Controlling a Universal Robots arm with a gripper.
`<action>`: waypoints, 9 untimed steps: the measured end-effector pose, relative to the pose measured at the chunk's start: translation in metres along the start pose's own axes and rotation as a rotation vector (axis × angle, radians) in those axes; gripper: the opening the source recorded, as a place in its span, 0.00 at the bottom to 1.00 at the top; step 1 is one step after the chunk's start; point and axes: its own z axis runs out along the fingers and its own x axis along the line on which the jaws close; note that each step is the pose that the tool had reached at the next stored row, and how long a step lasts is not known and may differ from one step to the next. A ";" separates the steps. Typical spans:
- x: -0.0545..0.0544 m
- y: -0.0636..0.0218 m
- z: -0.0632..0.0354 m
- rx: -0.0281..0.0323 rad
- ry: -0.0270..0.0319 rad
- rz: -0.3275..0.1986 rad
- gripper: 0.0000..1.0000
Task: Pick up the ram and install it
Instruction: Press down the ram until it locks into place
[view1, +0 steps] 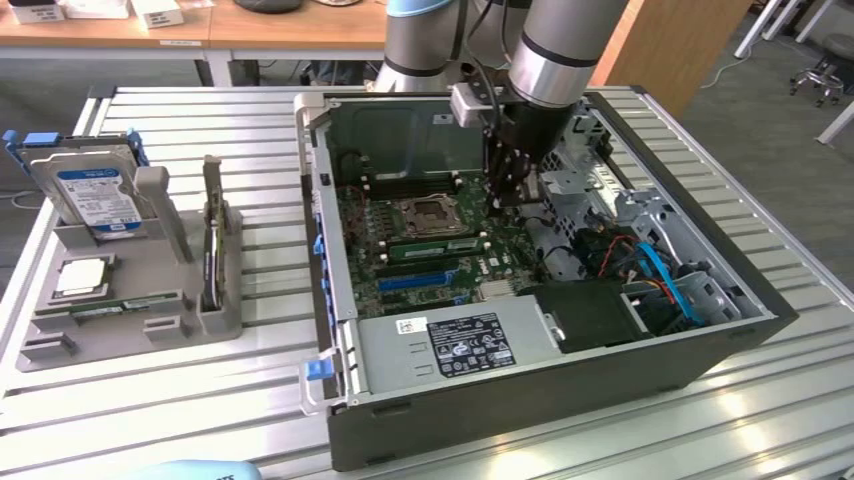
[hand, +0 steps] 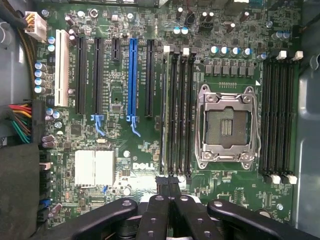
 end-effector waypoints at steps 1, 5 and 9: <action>0.000 0.0000 0.0007 0.0012 0.0002 0.000 0.10; 0.000 -0.0002 0.0040 0.0068 0.0016 0.000 0.10; 0.000 -0.0003 0.0071 0.0117 0.0034 0.000 0.10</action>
